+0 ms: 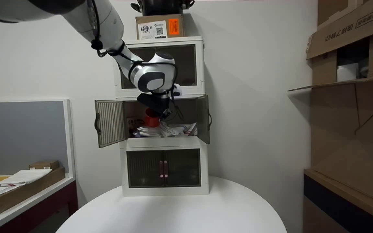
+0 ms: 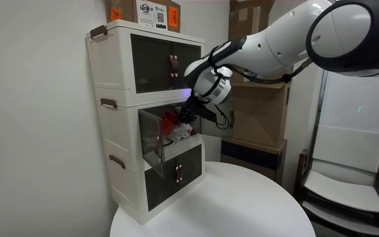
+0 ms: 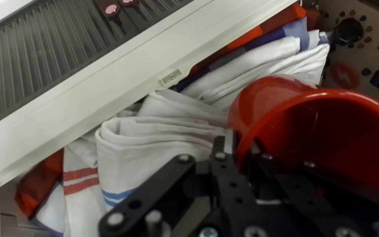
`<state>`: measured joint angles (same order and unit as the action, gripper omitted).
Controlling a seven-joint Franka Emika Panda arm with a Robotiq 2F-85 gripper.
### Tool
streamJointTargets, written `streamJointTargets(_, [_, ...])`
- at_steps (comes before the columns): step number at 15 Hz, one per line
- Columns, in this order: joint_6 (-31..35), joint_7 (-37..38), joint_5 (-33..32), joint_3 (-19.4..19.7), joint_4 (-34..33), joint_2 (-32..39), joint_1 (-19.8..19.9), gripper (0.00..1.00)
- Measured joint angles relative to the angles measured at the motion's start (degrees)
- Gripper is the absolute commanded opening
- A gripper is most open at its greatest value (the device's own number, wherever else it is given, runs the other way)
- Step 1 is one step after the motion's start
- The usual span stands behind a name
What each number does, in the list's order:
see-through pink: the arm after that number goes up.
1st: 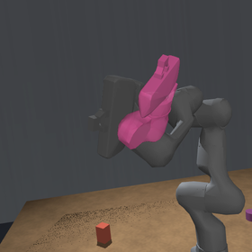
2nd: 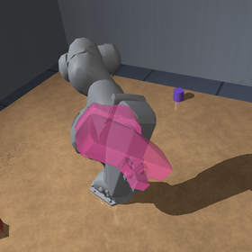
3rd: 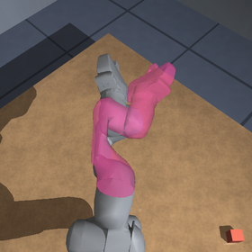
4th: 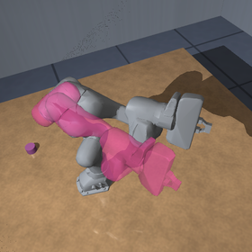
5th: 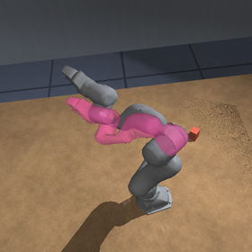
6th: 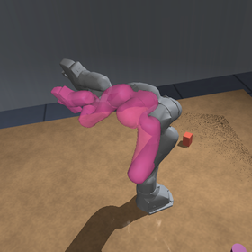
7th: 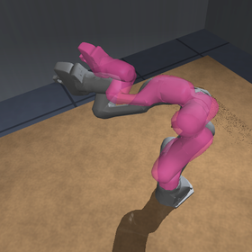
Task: Put the red cup inside the middle cabinet
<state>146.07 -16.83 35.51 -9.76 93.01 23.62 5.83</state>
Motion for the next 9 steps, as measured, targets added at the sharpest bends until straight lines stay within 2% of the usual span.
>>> streamJointTargets(9, [-2.98,-0.41,7.11,-1.56,-4.38,4.88,0.94,0.02])
